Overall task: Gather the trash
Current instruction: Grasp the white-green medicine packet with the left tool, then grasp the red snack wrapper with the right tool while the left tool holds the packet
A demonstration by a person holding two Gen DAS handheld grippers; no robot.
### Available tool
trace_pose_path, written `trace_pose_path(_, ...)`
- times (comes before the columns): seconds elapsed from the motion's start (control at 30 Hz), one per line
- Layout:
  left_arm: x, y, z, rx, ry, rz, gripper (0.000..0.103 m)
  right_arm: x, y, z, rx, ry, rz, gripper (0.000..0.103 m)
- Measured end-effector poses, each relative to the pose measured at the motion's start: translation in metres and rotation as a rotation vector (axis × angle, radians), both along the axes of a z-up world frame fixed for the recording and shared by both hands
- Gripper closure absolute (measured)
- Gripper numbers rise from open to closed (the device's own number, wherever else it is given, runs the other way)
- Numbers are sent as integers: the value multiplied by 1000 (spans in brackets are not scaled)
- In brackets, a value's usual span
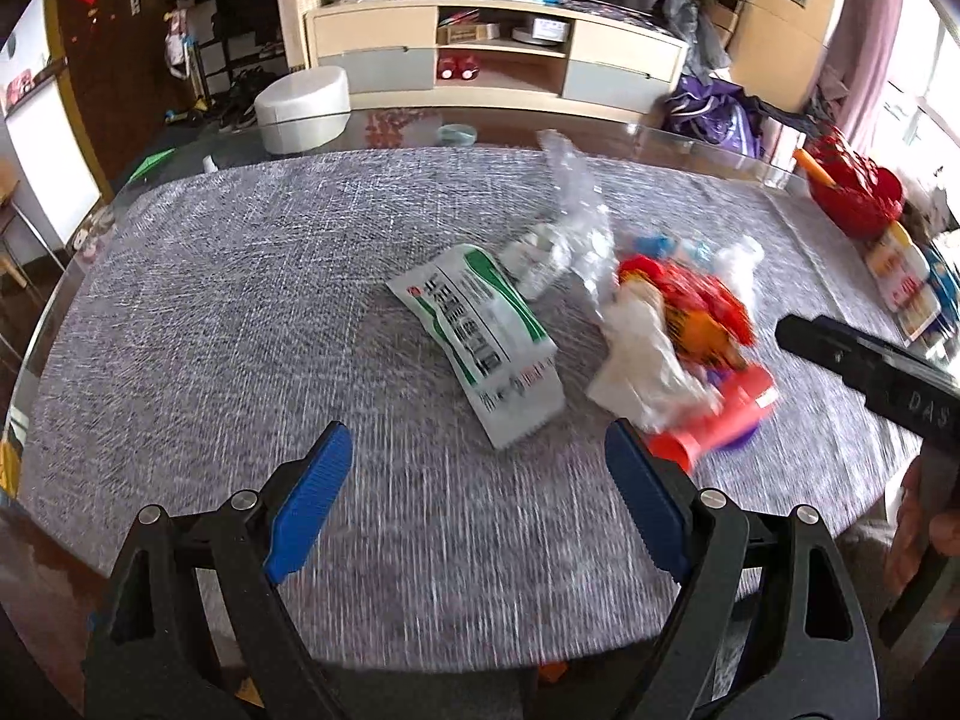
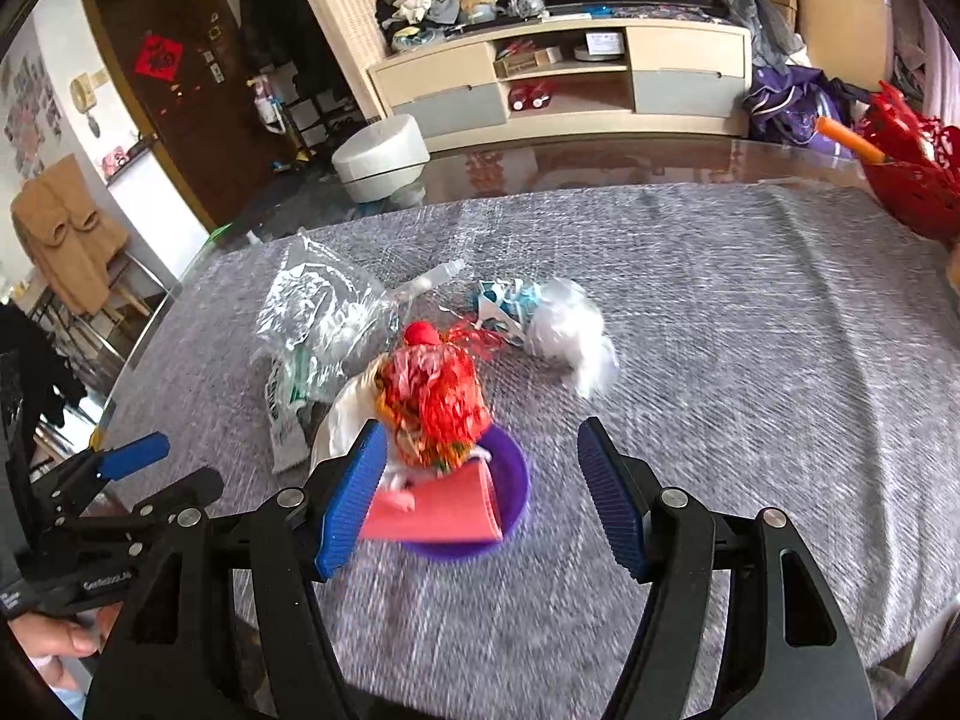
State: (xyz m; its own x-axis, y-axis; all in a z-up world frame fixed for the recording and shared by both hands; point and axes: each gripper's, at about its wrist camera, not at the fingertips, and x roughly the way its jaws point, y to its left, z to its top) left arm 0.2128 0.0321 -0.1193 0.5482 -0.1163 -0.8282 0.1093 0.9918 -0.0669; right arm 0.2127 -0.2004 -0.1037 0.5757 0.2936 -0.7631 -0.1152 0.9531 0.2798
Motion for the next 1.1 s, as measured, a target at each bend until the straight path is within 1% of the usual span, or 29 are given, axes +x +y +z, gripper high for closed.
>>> trace_pose_path(0.13, 20, -1, -11, -12, 17, 8, 21, 12, 4, -8, 20, 13, 20, 42)
trace_pose_path(0.23, 33, -2, -21, -28, 35, 6, 21, 19, 5, -12, 55, 26, 32, 43)
trace_pose_path(0.4, 51, -6, -36, -37, 59, 16, 21, 26, 10, -16, 61, 26, 54, 48)
trace_pose_path(0.57, 60, -8, -45, -36, 78, 20, 23, 29, 16, -20, 71, 29, 79, 57)
trace_pose_path(0.6, 61, -8, -46, -40, 79, 20, 26, 30, 17, -20, 69, 27, 83, 60)
trace_pose_path(0.63, 63, -8, -47, -44, 82, 19, 32, 31, 17, -20, 69, 26, 90, 64)
trace_pose_path(0.7, 65, -8, -48, -36, 78, 16, 36, 32, 19, -21, 67, 28, 101, 67)
trace_pose_path(0.77, 65, -9, -49, -7, 70, 16, 40, 32, 21, -23, 59, 32, 108, 74)
trace_pose_path(0.8, 65, -9, -48, -2, 67, 18, 46, 31, 21, -24, 61, 30, 109, 74)
trace_pose_path(0.87, 64, -7, -47, -1, 65, 25, 51, 30, 20, -24, 62, 24, 106, 75)
trace_pose_path(0.9, 63, -5, -47, 6, 63, 28, 60, 30, 19, -23, 62, 21, 106, 75)
trace_pose_path(0.93, 62, -4, -46, 12, 63, 31, 64, 28, 18, -21, 57, 14, 106, 75)
trace_pose_path(1.03, 58, 0, -45, 8, 64, 36, 70, 25, 17, -14, 47, -9, 102, 77)
trace_pose_path(1.1, 52, 3, -41, 25, 52, 43, 73, 21, 13, -9, 42, -26, 98, 77)
